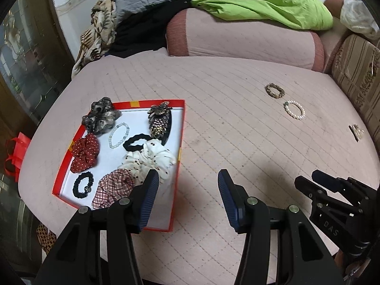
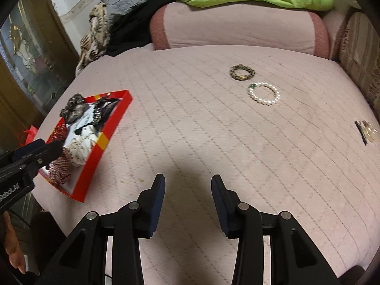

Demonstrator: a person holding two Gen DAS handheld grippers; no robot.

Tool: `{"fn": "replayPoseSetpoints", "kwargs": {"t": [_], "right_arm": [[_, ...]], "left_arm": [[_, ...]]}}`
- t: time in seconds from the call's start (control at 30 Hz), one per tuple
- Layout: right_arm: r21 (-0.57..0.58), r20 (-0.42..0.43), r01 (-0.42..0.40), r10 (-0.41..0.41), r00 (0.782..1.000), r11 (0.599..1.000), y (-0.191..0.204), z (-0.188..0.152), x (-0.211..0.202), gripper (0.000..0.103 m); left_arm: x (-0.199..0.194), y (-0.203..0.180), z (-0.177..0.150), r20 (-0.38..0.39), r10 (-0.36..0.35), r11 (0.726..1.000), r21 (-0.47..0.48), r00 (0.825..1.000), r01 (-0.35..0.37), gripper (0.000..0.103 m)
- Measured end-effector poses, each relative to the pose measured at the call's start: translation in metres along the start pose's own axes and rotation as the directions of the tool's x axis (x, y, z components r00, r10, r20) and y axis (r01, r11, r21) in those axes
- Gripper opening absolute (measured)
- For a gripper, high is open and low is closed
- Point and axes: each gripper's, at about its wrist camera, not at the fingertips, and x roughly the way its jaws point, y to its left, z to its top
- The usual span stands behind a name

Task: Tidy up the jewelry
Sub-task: 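Move both open grippers back toward the gold and pearl bracelets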

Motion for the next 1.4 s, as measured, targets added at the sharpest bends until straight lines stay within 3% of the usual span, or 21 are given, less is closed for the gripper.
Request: {"fn": "replayPoseSetpoints", "kwargs": {"t": [0.5,0.97,1.23,1.4], "right_arm": [[0.041,-0.015,0.061,-0.06,0.998,0.997,-0.022,-0.002,0.009,0.048],[0.11,-0.004,0.093,-0.094,0.996,0.99,-0.062,0.002,0.007,0.049],[0.148,0.005,0.128,-0.13,0.992,0.981,-0.097,0.01,0.005,0.049],[0.158,0.01,0.152,-0.156,0.988,0.976,-0.122,0.022,0.008,0.049]], "left_arm": [[0.023,-0.015,-0.003,-0.079,-0.018,0.999,0.032,0.997,0.021,0.052],[0.039,-0.046,0.004,-0.104,-0.031,0.995,0.089,0.994,0.041,0.052],[0.053,-0.06,0.024,-0.105,-0.046,0.994,0.097,0.993,0.056,0.052],[0.068,-0.076,0.054,-0.105,-0.101,0.988,0.105,0.989,0.112,0.052]]}}
